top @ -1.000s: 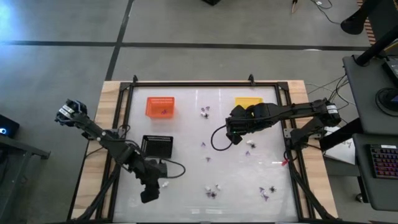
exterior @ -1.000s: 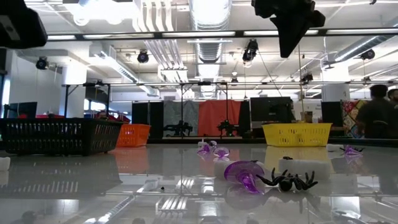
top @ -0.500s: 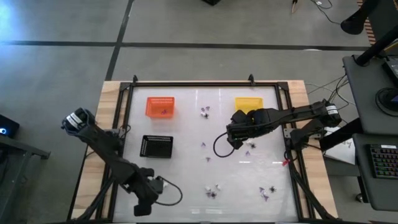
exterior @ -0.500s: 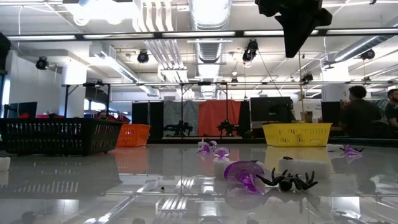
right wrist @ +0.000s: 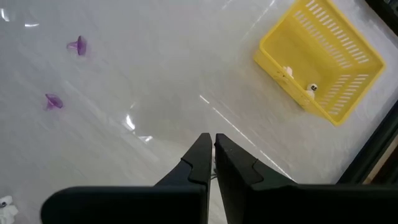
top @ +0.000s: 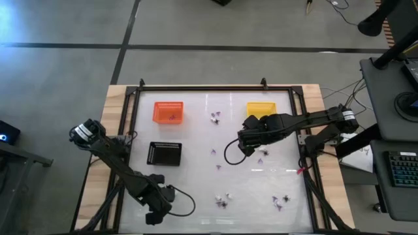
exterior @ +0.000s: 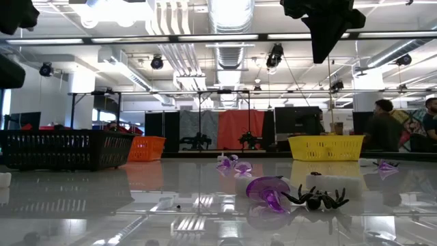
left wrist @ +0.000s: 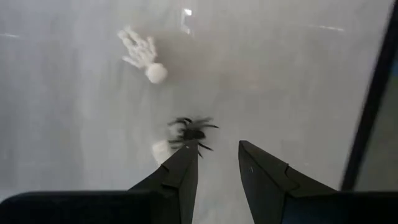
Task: Sort Halloween decoration
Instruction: Put the black spider toy into the black bin
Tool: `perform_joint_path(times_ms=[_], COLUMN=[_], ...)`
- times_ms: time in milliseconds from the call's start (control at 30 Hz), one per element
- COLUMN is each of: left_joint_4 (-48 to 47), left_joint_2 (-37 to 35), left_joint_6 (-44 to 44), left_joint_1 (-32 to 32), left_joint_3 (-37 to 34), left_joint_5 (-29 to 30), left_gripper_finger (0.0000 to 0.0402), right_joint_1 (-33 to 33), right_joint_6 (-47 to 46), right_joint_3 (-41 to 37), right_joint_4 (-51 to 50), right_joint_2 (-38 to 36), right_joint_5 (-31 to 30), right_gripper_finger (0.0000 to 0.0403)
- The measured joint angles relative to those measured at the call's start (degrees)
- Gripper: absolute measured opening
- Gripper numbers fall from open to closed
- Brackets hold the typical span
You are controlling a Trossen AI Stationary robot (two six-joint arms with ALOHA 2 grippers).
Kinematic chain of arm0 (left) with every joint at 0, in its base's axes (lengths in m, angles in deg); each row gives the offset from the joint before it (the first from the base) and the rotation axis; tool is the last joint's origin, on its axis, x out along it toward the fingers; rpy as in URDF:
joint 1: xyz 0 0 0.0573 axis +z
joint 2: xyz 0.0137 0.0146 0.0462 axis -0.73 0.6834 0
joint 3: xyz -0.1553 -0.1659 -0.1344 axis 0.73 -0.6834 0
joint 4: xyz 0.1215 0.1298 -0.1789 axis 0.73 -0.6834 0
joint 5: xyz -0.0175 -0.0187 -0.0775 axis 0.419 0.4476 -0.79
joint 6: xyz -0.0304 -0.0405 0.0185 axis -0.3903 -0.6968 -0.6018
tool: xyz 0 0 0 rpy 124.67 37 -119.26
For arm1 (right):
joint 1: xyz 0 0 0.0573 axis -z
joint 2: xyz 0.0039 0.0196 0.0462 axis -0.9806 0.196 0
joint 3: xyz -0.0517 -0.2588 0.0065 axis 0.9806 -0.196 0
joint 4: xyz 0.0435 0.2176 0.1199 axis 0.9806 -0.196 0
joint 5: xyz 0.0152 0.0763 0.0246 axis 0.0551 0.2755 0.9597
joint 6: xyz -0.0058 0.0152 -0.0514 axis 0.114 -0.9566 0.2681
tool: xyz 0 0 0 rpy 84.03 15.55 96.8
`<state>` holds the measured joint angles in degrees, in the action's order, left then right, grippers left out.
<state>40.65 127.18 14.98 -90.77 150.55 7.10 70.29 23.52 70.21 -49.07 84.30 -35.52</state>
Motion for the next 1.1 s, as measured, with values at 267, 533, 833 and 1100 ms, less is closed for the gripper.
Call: perform_joint_path(times_ms=[267, 533, 833, 1100], left_joint_4=[-0.39, 2.5, 6.53, 8.4], left_joint_2=[1.88, 2.0, 1.98, 3.37], left_joint_6=[0.3, -1.14, 0.43, 0.32], left_joint_1=[1.78, 2.49, 2.48, 2.91], left_joint_3=[-0.71, -4.02, -4.62, -6.4], left_joint_5=[0.07, -4.96, -6.57, -3.88], left_gripper_finger=[0.0098, 0.0098, 0.0098, 0.0098], right_joint_1=[-0.22, -1.92, -2.47, -2.47], right_joint_6=[0.0, 0.0, -0.02, -1.29], right_joint_3=[0.0, 0.0, 0.0, 0.0], right_joint_4=[0.0, 0.0, 0.0, 0.0], right_joint_2=[0.0, 0.0, 0.0, 0.0], right_joint_5=[-0.04, -0.04, -1.55, -1.58], right_gripper_finger=[0.0013, 0.0013, 0.0013, 0.0013])
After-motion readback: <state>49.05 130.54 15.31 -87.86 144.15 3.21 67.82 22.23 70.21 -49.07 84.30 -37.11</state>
